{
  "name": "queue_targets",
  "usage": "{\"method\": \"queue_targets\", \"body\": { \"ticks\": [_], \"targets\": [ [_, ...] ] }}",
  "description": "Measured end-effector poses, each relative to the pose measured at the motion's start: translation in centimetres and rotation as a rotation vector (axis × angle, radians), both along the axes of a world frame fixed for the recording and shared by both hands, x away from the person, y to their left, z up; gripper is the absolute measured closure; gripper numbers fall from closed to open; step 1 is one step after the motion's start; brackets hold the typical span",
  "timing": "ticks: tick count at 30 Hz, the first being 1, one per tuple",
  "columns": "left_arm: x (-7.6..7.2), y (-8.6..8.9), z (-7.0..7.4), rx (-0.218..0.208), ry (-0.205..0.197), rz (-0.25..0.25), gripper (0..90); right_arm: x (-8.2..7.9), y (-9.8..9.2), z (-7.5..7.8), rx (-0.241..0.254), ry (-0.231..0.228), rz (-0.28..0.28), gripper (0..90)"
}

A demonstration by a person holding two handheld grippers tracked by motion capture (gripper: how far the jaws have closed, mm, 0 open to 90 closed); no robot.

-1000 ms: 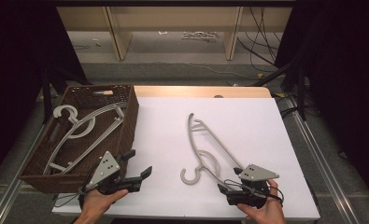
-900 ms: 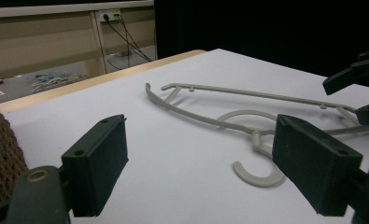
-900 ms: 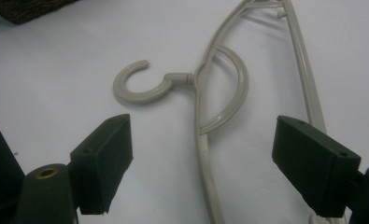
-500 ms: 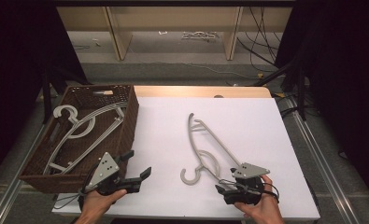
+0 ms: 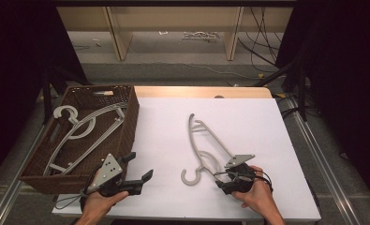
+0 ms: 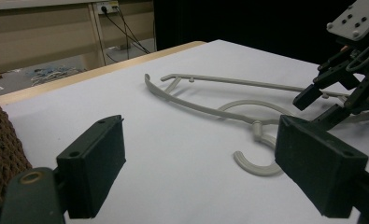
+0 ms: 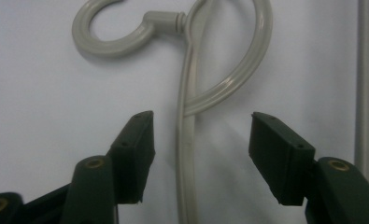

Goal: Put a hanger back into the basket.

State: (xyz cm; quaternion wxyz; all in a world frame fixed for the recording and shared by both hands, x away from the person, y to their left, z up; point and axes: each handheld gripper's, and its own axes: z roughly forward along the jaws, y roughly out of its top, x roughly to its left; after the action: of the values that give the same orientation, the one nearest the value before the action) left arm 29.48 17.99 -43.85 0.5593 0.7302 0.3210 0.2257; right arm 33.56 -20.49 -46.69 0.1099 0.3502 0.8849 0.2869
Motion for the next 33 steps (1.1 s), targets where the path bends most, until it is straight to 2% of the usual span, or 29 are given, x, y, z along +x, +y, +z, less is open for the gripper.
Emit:
{"method": "queue_targets", "body": {
  "ticks": [1, 2, 3, 9, 10, 13, 16, 17, 18, 19, 24, 30, 33],
  "targets": [
    [0.0, 0.0, 0.0, 0.0, 0.003, -0.001, 16.1, 0.1, 0.1, 0.0, -0.01, 0.029, -0.004, 44.0],
    [0.0, 0.0, 0.0, 0.006, 0.0, -0.002, 16.1, 0.3, 0.1, -0.1, -0.018, 0.029, 0.005, 46.2],
    [0.0, 0.0, 0.0, 0.006, -0.003, -0.003, 16.1, 0.4, 0.3, -0.1, -0.02, 0.05, 0.002, 48.8],
    [0.0, -0.1, 0.0, 0.007, -0.003, -0.006, 16.2, 0.7, 1.1, -0.1, -0.065, 0.095, 0.038, 58.5],
    [0.0, -0.1, 0.0, 0.007, -0.003, -0.007, 16.2, 0.8, 1.2, -0.1, -0.078, 0.086, 0.042, 60.5],
    [0.0, -0.1, 0.0, 0.009, 0.0, -0.009, 16.3, 1.0, 1.5, 0.1, -0.1, 0.097, 0.031, 64.7],
    [0.1, -0.2, -0.1, 0.004, -0.007, -0.021, 16.5, 1.1, 1.7, 0.1, -0.115, 0.102, 0.027, 65.9],
    [0.0, -0.1, -0.1, 0.018, -0.002, -0.012, 16.5, 1.1, 1.7, 0.1, -0.119, 0.098, 0.034, 66.7],
    [0.0, -0.2, -0.1, 0.012, -0.002, -0.012, 16.5, 1.1, 1.8, 0.1, -0.127, 0.094, 0.036, 67.2],
    [0.0, -0.2, -0.1, 0.011, 0.001, -0.011, 16.5, 1.0, 1.9, 0.2, -0.131, 0.109, 0.029, 67.6],
    [0.1, -0.3, -0.1, 0.022, -0.001, -0.018, 16.5, 1.0, 2.3, 0.2, -0.163, 0.094, 0.034, 68.2],
    [0.1, -0.4, -0.2, 0.011, -0.005, -0.024, 16.7, 1.0, 2.5, 0.3, -0.174, 0.101, 0.033, 70.3],
    [0.1, -0.4, -0.2, 0.022, 0.001, -0.02, 16.7, 1.0, 2.6, 0.3, -0.183, 0.106, 0.033, 72.5]
  ]
}}
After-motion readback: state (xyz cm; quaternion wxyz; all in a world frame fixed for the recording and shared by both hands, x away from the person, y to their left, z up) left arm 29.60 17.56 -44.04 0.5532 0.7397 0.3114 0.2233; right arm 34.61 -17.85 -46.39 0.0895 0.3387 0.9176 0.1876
